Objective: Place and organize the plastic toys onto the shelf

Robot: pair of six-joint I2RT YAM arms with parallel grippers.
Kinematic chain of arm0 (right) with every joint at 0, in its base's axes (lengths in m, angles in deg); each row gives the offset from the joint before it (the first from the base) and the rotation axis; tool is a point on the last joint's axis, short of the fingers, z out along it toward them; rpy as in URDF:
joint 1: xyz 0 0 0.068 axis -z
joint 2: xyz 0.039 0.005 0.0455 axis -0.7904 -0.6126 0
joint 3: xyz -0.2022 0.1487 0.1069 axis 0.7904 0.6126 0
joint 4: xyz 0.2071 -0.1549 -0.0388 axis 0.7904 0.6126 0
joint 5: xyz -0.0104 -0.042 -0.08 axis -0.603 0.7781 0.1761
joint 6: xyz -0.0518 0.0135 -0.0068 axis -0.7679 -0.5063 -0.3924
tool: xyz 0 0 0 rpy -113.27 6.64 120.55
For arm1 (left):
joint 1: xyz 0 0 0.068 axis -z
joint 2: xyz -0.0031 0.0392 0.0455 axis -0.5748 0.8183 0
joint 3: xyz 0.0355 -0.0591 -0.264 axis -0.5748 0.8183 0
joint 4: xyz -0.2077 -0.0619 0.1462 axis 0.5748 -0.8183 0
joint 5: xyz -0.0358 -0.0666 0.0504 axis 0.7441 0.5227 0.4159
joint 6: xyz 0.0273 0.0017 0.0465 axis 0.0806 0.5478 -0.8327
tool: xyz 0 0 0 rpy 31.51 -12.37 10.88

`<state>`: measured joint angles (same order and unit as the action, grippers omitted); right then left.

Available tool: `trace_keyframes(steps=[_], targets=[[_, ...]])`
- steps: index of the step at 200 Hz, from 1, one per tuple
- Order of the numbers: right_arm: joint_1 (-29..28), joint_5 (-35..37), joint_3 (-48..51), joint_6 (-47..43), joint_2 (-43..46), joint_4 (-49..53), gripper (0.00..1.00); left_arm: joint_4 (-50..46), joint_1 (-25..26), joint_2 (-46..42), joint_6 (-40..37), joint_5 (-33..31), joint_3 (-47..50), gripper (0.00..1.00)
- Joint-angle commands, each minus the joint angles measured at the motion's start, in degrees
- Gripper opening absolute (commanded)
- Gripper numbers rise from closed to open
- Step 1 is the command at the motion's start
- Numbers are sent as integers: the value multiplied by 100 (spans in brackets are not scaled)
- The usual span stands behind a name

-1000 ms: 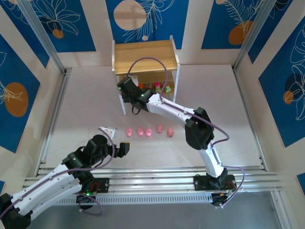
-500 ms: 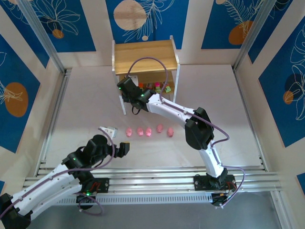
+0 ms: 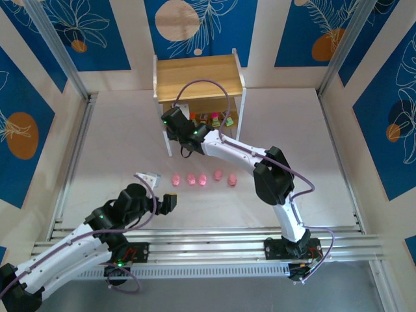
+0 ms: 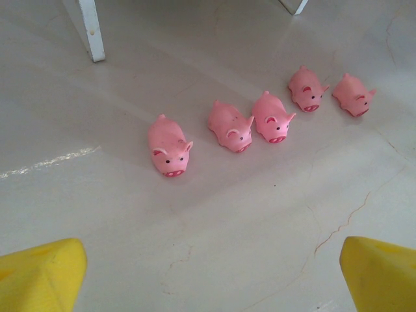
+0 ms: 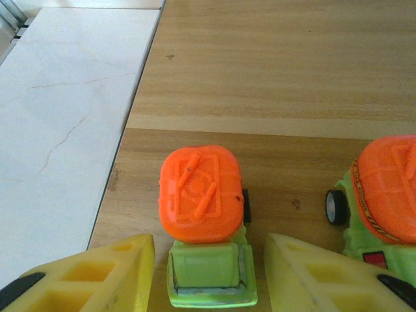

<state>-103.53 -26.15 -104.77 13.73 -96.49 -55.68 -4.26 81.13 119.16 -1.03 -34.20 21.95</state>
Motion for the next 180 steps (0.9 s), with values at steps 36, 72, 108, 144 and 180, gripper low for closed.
trace_keyframes(steps=[36,72,108,144,180], targets=[[-155,156,469,79,507,-44,50,44,-7,-21,-92,-4,53,100],[-275,262,968,188,794,-177,51,28,-7,-45,-87,-31,50,100],[-524,454,1675,321,1206,-346,55,26,-4,-43,-68,-61,51,100],[-725,621,2436,421,1790,-445,57,12,-7,-59,-56,-92,51,100],[-859,773,3178,484,2448,-393,58,-38,5,-93,-42,-134,45,100]])
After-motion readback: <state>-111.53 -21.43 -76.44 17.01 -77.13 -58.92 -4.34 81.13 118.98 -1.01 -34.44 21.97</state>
